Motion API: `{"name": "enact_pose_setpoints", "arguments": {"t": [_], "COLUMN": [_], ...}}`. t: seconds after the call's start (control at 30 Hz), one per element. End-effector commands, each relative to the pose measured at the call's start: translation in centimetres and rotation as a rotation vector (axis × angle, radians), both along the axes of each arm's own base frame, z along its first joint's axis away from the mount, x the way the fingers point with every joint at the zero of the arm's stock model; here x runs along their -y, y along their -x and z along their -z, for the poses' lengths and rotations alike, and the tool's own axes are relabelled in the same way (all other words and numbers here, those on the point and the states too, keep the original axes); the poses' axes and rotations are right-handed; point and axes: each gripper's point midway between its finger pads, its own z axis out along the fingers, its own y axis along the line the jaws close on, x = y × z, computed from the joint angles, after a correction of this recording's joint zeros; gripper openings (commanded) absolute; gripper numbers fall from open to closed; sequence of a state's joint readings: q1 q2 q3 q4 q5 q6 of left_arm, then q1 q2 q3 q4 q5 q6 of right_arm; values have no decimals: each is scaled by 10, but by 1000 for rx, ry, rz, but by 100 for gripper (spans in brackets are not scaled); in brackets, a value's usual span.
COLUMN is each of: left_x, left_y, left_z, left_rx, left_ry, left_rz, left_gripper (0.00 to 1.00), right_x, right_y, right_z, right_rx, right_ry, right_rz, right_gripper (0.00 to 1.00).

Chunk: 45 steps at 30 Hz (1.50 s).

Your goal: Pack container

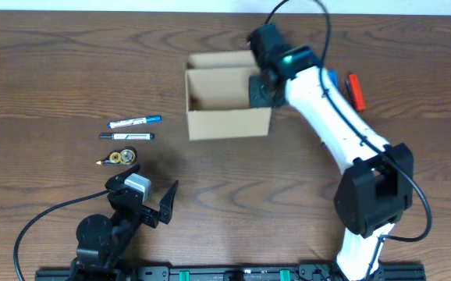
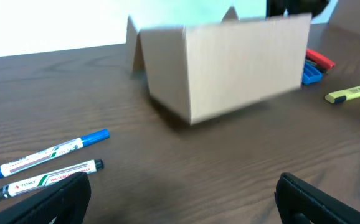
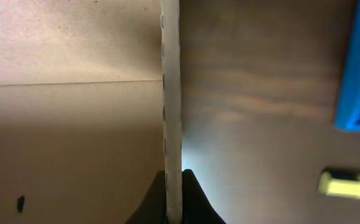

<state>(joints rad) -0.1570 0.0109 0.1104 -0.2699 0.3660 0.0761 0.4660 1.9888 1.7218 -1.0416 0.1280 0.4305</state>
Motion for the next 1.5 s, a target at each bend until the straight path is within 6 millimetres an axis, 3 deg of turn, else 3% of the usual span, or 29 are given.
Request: {"name": "enact_pose_setpoints", "arguments": {"t": [0.0, 0.37, 0.6, 0.9, 1.17, 1.47], "left_x": [-2, -2, -2, -2, -2, -2], "left_y": [-1, -1, -1, -1, -1, -1], "left_z": [11, 11, 11, 11, 11, 11], "left_rx": [-19, -19, -18, -19, -19, -19], "left_ry": [-10, -10, -10, -10, -10, -10], "left_rz": [-8, -8, -8, -8, -8, -8], "left_gripper": [95, 95, 95, 95, 96, 95], "right_x": [2, 9, 4, 19, 14, 9], "right_y": [10, 31, 38, 47, 47, 58], "right_z": [15, 40, 42, 42, 47, 69], "right_rx": [-7, -25, -35, -71, -77, -118], "right_ry": [36, 133, 153, 238, 213, 172], "right_rz": [74, 116, 74, 31, -3, -36], "right_gripper": [1, 1, 1, 1, 1, 1]}}
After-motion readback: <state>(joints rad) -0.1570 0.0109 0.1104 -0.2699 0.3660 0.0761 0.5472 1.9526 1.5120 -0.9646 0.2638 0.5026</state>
